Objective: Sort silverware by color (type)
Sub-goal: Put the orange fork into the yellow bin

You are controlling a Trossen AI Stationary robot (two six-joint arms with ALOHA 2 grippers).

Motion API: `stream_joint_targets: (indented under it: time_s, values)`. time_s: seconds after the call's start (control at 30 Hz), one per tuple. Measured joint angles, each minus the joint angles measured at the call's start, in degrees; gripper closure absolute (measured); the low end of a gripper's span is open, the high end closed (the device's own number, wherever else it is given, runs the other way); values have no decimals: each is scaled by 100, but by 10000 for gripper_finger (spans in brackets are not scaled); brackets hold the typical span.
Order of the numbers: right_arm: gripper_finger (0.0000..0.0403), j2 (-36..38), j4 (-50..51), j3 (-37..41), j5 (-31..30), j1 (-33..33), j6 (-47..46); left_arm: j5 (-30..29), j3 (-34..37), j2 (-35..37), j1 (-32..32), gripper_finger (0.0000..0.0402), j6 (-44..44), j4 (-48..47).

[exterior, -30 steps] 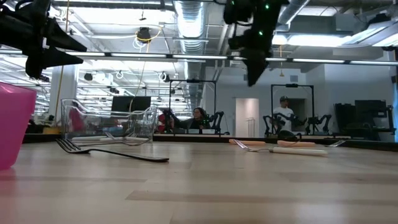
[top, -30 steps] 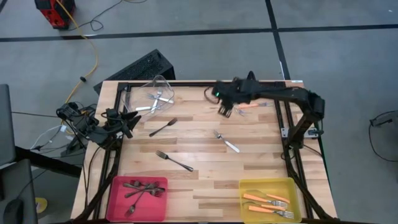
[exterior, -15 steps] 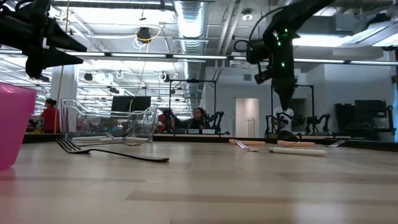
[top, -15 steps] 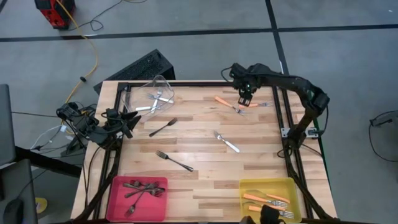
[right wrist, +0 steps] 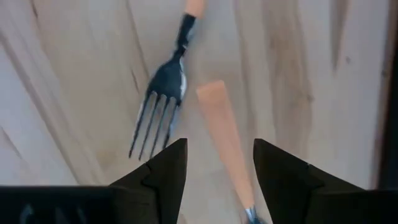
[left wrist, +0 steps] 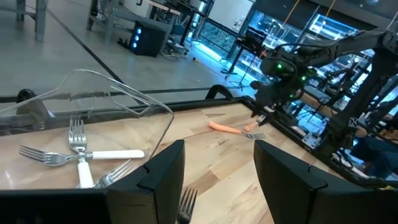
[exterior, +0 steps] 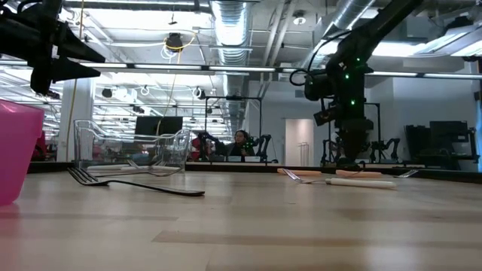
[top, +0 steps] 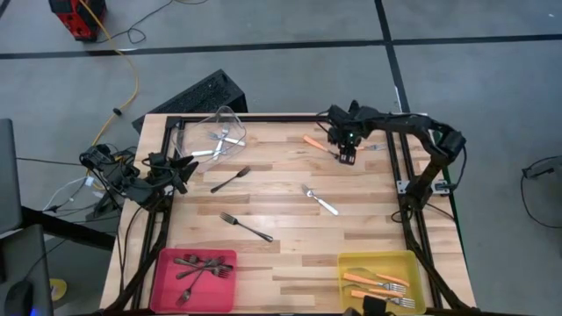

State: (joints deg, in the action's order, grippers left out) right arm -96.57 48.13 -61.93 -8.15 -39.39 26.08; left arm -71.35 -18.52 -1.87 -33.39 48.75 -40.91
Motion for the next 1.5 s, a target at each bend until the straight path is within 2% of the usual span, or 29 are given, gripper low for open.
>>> stream_joint_targets:
  time_s: [0.33, 0.83, 1.2, 1.5]
  values:
    - [196, 0, -734, 429, 185, -157, 272, -50, 0, -2, 0, 223, 39, 2]
    - [196, -2, -970, 568, 222, -270, 311, -138, 0, 0, 0, 223, 55, 2]
    - [196, -4, -856, 568, 172, -269, 333, -136, 0, -2, 0, 223, 55, 2]
    - [196, -9, -536, 392, -114, -220, 340, -136, 0, -2, 0, 223, 55, 2]
